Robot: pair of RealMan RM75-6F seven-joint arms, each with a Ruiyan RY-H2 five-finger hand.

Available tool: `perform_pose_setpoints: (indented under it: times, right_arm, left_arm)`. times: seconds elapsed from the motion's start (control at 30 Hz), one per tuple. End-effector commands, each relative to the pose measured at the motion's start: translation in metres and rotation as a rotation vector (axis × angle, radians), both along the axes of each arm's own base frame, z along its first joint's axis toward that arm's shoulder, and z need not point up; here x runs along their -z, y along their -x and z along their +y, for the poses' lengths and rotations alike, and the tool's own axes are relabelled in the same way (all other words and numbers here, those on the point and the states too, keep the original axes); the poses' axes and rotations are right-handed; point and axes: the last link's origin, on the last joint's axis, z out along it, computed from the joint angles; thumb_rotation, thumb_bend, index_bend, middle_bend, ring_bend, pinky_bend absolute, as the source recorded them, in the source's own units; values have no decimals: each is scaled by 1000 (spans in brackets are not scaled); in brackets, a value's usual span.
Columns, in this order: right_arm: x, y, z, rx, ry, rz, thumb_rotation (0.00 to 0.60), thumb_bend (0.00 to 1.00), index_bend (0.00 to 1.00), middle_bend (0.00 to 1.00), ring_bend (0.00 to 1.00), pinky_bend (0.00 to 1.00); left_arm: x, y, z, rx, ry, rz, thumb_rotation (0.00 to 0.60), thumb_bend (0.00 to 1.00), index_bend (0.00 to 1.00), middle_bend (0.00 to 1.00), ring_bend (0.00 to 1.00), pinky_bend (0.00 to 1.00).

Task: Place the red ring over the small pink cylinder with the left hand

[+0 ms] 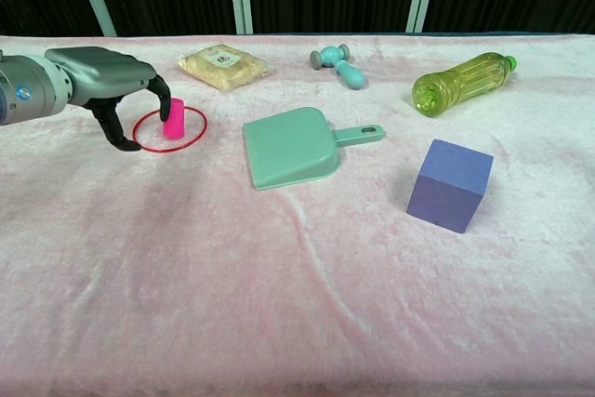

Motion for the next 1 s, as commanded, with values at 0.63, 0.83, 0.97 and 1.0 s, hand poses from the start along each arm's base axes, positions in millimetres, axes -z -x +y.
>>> perform_pose_setpoints:
  times: [0.63, 0.83, 0.97, 1.0]
  right_arm:
    - [-2, 0, 0, -2, 3, 24, 600, 287, 59, 78, 196, 319]
    - [-4, -1, 0, -25, 7, 53, 600, 284, 50, 67, 191, 319]
    - [-4, -2, -1, -41, 17, 52, 600, 285, 50, 67, 192, 318]
    - [-4, -3, -1, -48, 21, 51, 600, 285, 50, 67, 192, 318]
  left_arm:
    - [-137, -5, -91, 31, -275, -145, 600, 209, 204, 130, 0, 0]
    - [-161, 39, -144, -61, -338, -191, 600, 199, 188, 103, 0, 0]
    - [-164, 64, -172, -99, -331, -215, 600, 198, 188, 95, 0, 0]
    - [-165, 71, -178, -118, -326, -225, 600, 198, 188, 94, 0, 0]
